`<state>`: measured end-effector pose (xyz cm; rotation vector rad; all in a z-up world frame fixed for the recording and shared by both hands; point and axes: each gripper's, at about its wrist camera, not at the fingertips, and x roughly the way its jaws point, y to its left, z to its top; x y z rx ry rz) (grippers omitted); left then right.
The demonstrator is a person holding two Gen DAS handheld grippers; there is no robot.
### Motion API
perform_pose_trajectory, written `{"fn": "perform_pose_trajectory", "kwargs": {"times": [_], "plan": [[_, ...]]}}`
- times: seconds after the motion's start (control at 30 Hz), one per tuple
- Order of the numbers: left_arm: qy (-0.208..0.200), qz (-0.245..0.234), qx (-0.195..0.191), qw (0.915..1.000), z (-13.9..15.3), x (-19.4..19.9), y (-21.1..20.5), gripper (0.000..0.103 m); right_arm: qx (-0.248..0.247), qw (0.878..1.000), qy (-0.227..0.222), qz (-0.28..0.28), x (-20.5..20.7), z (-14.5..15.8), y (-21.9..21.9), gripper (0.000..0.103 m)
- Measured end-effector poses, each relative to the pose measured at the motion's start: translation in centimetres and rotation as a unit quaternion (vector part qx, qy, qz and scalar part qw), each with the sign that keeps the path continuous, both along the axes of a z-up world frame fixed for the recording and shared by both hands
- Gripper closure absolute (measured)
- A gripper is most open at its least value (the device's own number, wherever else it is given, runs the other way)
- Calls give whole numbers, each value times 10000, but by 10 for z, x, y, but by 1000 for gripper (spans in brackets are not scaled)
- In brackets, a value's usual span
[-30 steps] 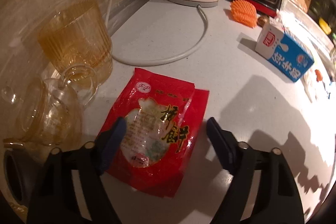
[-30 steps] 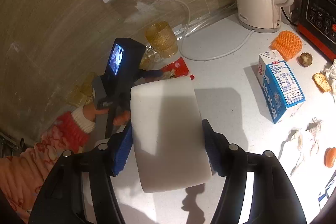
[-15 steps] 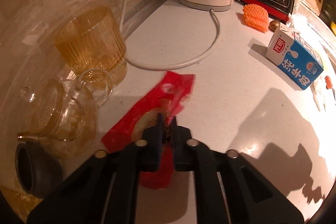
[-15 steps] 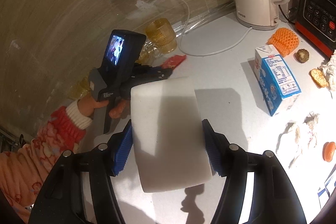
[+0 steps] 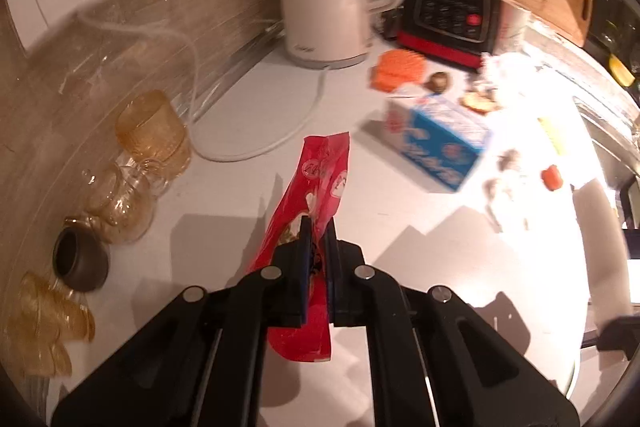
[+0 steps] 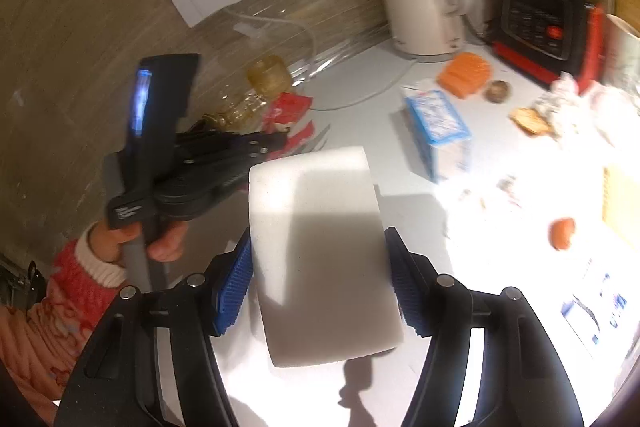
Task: Collect trash
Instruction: 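Drop the red packet into the green basket with the left gripper while the right gripper carries the foam block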
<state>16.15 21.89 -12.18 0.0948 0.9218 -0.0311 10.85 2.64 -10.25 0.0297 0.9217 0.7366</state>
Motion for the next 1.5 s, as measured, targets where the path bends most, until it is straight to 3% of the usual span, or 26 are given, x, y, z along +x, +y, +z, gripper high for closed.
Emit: {"fn": "perform_pose_trajectory", "kwargs": {"times": [0.13, 0.33, 0.6, 0.9, 1.37, 1.43, 1.47, 1.5], "plan": [[82, 34, -211, 9997, 14, -33, -42, 97, -138, 9995, -133, -262, -30, 6, -47, 39], [221, -321, -459, 9982, 22, -90, -119, 97, -311, 9962, -248, -771, -85, 9, -121, 38], [570, -776, -674, 9931, 8, -169, -215, 97, -306, 9909, -75, -1308, -154, -10, -205, 38], [1149, -1023, -636, 9860, -57, -226, -291, 97, -596, 9882, 82, -1410, -206, -42, -252, 38], [1757, -1000, -486, 9781, -153, -243, -318, 97, -776, 9860, 420, -1413, -234, -77, -268, 38], [1852, -1000, -489, 9764, -158, -243, -318, 92, -797, 9859, 450, -1401, -237, -80, -269, 38], [1879, -974, -502, 9761, -158, -243, -318, 78, -814, 9857, 462, -1400, -238, -81, -269, 38], [1873, -942, -511, 9764, -157, -243, -318, 53, -822, 9855, 471, -1408, -238, -82, -269, 38]]}}
